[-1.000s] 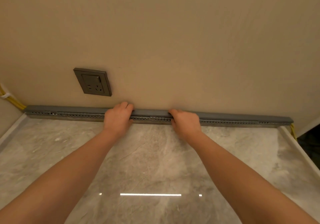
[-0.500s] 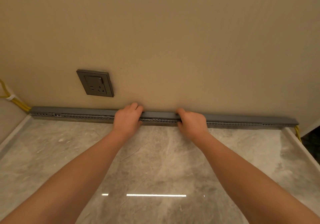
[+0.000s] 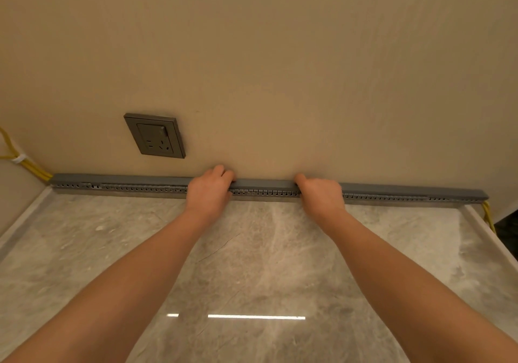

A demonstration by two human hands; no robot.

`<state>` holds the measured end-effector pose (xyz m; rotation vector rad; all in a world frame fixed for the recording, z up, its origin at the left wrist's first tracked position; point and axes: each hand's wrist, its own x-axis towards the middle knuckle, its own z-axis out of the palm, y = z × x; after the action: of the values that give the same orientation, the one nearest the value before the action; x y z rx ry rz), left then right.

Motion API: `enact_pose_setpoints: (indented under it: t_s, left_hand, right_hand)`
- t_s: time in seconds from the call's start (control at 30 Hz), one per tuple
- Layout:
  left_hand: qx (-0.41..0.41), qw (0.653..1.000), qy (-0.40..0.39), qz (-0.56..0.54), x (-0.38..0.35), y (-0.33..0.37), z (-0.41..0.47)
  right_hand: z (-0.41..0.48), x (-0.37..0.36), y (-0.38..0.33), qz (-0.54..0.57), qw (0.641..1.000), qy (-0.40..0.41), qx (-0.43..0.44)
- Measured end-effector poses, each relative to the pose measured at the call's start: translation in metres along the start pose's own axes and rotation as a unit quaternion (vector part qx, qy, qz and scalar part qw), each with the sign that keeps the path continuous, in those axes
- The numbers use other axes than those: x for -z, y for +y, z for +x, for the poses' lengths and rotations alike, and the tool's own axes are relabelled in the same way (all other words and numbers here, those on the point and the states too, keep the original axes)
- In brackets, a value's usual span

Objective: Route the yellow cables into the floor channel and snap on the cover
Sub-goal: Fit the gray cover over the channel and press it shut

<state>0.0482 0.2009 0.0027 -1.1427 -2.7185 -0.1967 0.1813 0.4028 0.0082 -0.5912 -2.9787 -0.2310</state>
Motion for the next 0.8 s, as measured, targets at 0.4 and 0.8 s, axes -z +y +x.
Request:
enact_pose_setpoints:
  t_s: [0.4,0.8]
  left_hand:
    - [0.005,1.000,-0.011,-0.004,-0.0022,0.0081,-0.0043]
    - [-0.002,1.000,-0.019,0.009,-0.0017,0.0089,-0.0006]
  right_hand:
    - [-0.0078,-0.0065,0.0009,0.034,0.999,0.013,-0.021]
    - [-0.0064,-0.0001,0.0018,0.040,0.999,0.017,-0.029]
